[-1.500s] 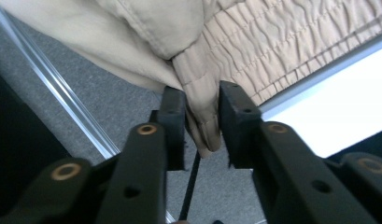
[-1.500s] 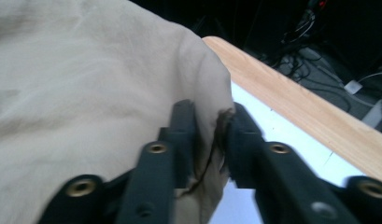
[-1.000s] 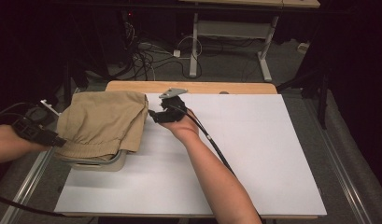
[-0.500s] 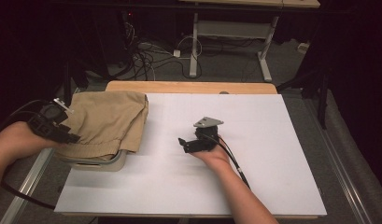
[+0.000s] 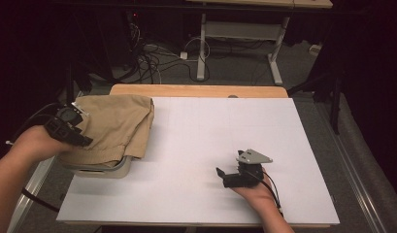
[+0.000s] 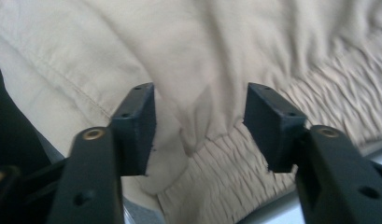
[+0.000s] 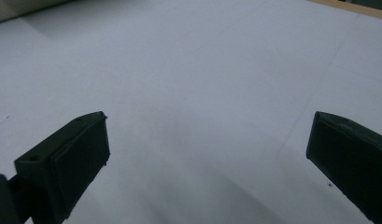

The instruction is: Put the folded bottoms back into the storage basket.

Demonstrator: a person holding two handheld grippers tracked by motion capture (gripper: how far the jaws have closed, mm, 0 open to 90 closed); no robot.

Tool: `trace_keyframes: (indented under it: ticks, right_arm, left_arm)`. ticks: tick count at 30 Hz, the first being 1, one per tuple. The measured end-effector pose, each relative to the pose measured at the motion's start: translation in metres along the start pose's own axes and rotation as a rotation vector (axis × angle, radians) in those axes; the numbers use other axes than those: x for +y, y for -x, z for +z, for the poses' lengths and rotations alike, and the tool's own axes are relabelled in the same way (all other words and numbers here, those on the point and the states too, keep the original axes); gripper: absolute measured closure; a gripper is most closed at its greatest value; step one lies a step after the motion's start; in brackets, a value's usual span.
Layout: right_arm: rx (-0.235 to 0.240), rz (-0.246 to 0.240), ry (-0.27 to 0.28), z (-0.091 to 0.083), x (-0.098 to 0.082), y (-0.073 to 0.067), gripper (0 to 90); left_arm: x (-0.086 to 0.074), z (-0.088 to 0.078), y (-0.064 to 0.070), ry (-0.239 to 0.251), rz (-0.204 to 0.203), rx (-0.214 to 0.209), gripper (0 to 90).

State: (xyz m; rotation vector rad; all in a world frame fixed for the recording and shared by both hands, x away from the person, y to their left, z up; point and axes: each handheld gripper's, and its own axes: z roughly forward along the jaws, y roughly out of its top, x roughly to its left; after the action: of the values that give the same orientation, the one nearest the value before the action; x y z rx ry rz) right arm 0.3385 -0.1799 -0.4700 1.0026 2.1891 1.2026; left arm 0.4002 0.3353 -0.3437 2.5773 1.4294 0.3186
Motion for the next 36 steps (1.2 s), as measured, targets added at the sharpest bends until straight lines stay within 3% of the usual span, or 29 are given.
trace_keyframes:
  ticks: [1, 2, 3, 4, 7, 13, 21, 26, 30, 32, 33, 34, 35, 36]
  right_arm:
    - [-0.007, -0.002, 0.001, -0.006, -0.003, 0.000, 0.4]
    - [-0.007, -0.002, 0.001, -0.006, -0.003, 0.000, 0.4]
    - [-0.012, -0.013, 0.006, -0.016, -0.008, -0.001, 0.4]
    - [-0.013, -0.010, 0.006, -0.020, -0.011, 0.000, 0.4]
    - [-0.019, -0.011, 0.013, -0.028, -0.014, 0.000, 0.4]
    - [-0.022, 0.017, 0.058, -0.039, -0.021, 0.007, 0.5]
    - [-0.029, 0.031, 0.076, -0.042, -0.023, 0.012, 0.9]
    - [-0.032, 0.032, 0.073, -0.041, -0.023, 0.012, 1.0]
    - [-0.029, 0.032, 0.064, -0.039, -0.024, 0.010, 0.9]
    - [-0.028, 0.028, 0.064, -0.038, -0.025, 0.010, 0.9]
    - [-0.030, 0.026, 0.062, -0.038, -0.025, 0.009, 0.9]
    - [-0.030, 0.026, 0.062, -0.038, -0.025, 0.009, 0.9]
    - [-0.028, 0.024, 0.062, -0.037, -0.025, 0.008, 0.9]
    - [-0.028, 0.024, 0.062, -0.037, -0.025, 0.008, 0.9]
  left_arm:
    - [0.000, 0.000, 0.000, 0.000, 0.000, 0.000, 54.3]
    - [0.000, 0.001, 0.000, -0.004, 0.003, 0.007, 54.3]
    - [0.000, 0.004, 0.000, 0.003, 0.008, 0.018, 71.3]
    - [0.000, 0.004, 0.000, 0.003, 0.008, 0.018, 77.0]
    - [0.001, 0.010, -0.002, 0.004, 0.005, 0.008, 87.5]
    - [0.000, 0.035, -0.003, -0.039, 0.001, -0.009, 87.7]
    - [-0.001, 0.071, 0.005, -0.141, 0.032, -0.017, 87.6]
    - [0.001, 0.081, 0.009, -0.161, 0.050, -0.018, 87.6]
    - [0.000, 0.081, 0.008, -0.150, 0.042, -0.028, 87.5]
    - [0.000, 0.077, 0.006, -0.122, 0.030, -0.040, 87.3]
    - [0.000, 0.070, 0.002, -0.076, 0.023, -0.041, 86.4]
    - [0.000, 0.070, 0.002, -0.076, 0.023, -0.041, 86.4]
    - [0.002, 0.062, -0.002, -0.030, 0.003, -0.039, 86.4]
    - [0.002, 0.062, -0.002, -0.030, 0.003, -0.039, 86.4]
